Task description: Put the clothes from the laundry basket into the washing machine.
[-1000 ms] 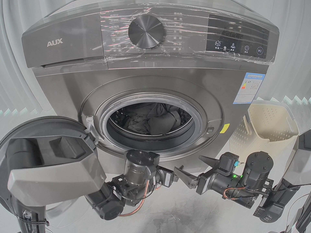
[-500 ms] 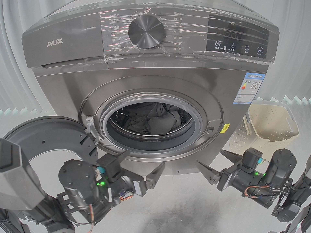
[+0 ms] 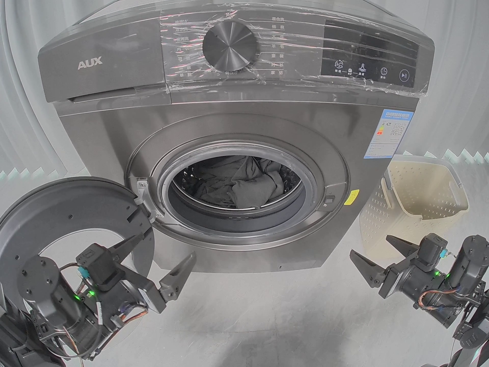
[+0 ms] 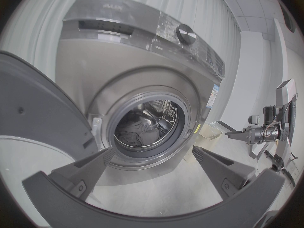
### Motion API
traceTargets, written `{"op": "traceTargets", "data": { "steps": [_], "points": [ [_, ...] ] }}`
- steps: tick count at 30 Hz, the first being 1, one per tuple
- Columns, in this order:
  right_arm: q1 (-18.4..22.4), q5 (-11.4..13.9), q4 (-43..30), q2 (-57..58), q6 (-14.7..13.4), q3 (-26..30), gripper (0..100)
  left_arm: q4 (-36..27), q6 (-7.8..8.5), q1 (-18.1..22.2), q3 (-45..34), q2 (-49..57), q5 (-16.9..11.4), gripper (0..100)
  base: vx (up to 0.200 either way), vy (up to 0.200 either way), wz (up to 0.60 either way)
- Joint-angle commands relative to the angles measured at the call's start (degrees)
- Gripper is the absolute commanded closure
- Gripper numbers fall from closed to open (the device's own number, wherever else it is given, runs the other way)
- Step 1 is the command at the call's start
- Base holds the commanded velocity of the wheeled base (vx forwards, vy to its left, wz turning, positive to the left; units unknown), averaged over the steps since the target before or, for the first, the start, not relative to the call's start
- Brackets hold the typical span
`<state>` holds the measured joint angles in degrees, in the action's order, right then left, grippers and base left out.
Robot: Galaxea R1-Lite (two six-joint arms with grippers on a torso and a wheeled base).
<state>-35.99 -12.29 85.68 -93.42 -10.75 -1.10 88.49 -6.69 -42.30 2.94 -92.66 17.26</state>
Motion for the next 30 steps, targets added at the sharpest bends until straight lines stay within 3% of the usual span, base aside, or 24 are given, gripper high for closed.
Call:
{"op": "traceTargets", "data": {
  "steps": [1, 4, 6, 8, 9, 10, 16, 20, 21, 22, 23, 26, 27, 30],
  "points": [
    [0.3, -1.51, -6.93, 8.69, 2.05, 1.1, 0, -0.25, 2.47, 4.42, -2.23, 7.49, -0.74, 0, -0.2, 0.0, 0.0],
    [0.3, -1.77, -15.1, 14.84, 2.49, 1.1, 0, -2.18, 3.18, 6.09, -2.85, 10.4, -1.27, 0, -0.2, 0.0, 0.0],
    [0.3, -1.86, -16.51, 15.9, 2.4, 1.1, 0, -2.97, 3.26, 6.27, -2.94, 11.19, -1.35, 0, -0.2, 0.0, 0.0],
    [1.71, -4.85, -23.27, 19.68, 1.61, 1.1, 0, -8.34, 3.53, 6.18, -2.85, 16.72, -1.53, 0, -0.2, 0.0, 0.0],
    [1.71, -4.85, -23.27, 19.68, 1.61, 1.1, 0, -8.34, 3.53, 6.18, -2.85, 16.72, -1.53, 0, -0.2, 0.0, 0.0],
    [2.85, -6.43, -25.91, 22.05, 1.35, 1.1, 0, -12.47, 3.44, 6.18, -2.94, 20.33, -1.44, 0, -0.2, 0.0, 0.0],
    [4.26, -7.22, -32.5, 30.75, 0.03, 1.1, 0, -27.41, 2.91, 8.02, -2.85, 32.63, -1.53, 0, -0.2, 0.0, 0.0],
    [7.16, -6.7, -43.22, 41.39, -0.23, 1.1, 0, -39.18, 3.35, 9.61, -2.85, 43.88, -1.88, 0, -0.1, 0.0, 0.0],
    [7.16, -6.7, -43.22, 41.39, -0.23, 1.1, 0, -39.18, 3.35, 9.61, -2.85, 43.88, -1.88, 0, 0.0, 0.0, 0.0],
    [8.48, -6.7, -51.22, 48.42, -0.23, 1.1, 0, -47.1, 3.44, 9.52, -2.94, 50.74, -1.53, 0, 0.0, 0.0, 0.0],
    [9.53, -6.61, -54.03, 51.23, -0.15, 1.1, 0, -51.31, 3.62, 9.61, -2.94, 53.81, -1.35, 0, 0.0, 0.0, 0.0],
    [13.75, -6.26, -60.71, 59.4, 0.64, 1.1, 0, -62.3, 4.32, 13.3, -2.94, 61.37, -1.35, 0, 0.0, 0.0, 0.0],
    [15.77, -5.99, -62.74, 63.53, 1.35, 1.01, 0, -65.99, 4.23, 16.37, -2.94, 64.27, -1.44, 0, 0.0, 0.0, 0.0],
    [20.52, -3.71, -65.28, 70.74, 4.69, 1.01, 0, -71.18, 4.23, 21.21, -2.94, 70.42, -2.06, 0, 0.0, 0.0, 0.0]
  ]
}}
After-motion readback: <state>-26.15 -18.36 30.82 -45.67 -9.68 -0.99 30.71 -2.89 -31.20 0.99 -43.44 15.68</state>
